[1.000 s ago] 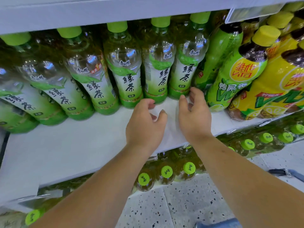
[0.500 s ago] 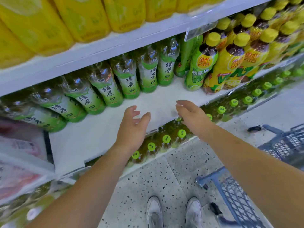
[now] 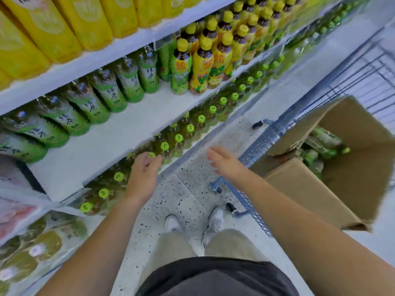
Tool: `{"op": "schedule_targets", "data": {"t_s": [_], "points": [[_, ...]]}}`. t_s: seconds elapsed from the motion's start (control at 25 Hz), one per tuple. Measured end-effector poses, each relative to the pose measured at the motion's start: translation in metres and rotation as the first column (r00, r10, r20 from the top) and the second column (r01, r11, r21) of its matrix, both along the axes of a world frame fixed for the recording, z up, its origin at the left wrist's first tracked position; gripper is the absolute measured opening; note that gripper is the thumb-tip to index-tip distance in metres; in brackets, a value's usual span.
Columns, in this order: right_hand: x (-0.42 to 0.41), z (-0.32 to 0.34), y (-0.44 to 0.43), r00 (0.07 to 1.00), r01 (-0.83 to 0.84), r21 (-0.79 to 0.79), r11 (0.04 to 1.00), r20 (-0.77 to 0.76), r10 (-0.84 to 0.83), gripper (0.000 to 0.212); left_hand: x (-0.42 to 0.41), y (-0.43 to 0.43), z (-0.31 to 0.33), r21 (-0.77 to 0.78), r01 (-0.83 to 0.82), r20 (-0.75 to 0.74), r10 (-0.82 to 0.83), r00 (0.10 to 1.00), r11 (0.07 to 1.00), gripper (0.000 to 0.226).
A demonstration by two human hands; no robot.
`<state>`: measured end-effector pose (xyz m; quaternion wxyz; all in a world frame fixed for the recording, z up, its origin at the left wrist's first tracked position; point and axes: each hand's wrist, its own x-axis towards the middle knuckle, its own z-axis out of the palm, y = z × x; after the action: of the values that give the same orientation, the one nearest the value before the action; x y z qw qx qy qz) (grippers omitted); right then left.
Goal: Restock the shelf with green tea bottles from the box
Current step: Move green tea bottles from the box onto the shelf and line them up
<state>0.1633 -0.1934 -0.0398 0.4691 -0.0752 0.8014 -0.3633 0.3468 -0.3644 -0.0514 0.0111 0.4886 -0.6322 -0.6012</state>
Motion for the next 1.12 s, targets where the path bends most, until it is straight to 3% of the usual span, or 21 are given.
{"op": "schedule_targets", "data": {"t_s": [0.2, 0.52, 0.68, 0.76, 0.92, 1.12], "points": [[0.012, 0.033, 0.076, 0.989, 0.146, 0.027, 0.989, -0.039, -0.145, 0.075, -0.011, 0.048, 0.032, 0.025, 0.093, -0.023, -0.092, 0.995, 0.995, 0.075], [-0.005, 0.071, 0.181, 0.880, 0.466, -0.103, 0.879, -0.047, -0.473, 0.052, -0.096, 0.121, 0.091, -0.003, 0.376, -0.201, -0.369, 0.907, 0.927, 0.059], [-0.033, 0.087, 0.237, 0.837, 0.532, -0.088, 0.842, -0.099, -0.538, 0.063, -0.142, 0.170, 0.116, -0.017, 0.505, -0.247, -0.493, 0.834, 0.863, 0.073], [-0.050, 0.089, 0.263, 0.812, 0.569, -0.120, 0.814, -0.077, -0.579, 0.065, -0.164, 0.196, 0.126, -0.027, 0.538, -0.249, -0.527, 0.813, 0.842, 0.076], [-0.088, 0.078, 0.315, 0.760, 0.642, -0.129, 0.756, -0.024, -0.650, 0.061, -0.211, 0.256, 0.136, -0.021, 0.593, -0.239, -0.580, 0.779, 0.805, 0.059], [-0.136, 0.035, 0.365, 0.630, 0.776, -0.111, 0.621, 0.094, -0.771, 0.048, -0.275, 0.322, 0.118, 0.000, 0.645, -0.153, -0.638, 0.755, 0.764, 0.050]]}}
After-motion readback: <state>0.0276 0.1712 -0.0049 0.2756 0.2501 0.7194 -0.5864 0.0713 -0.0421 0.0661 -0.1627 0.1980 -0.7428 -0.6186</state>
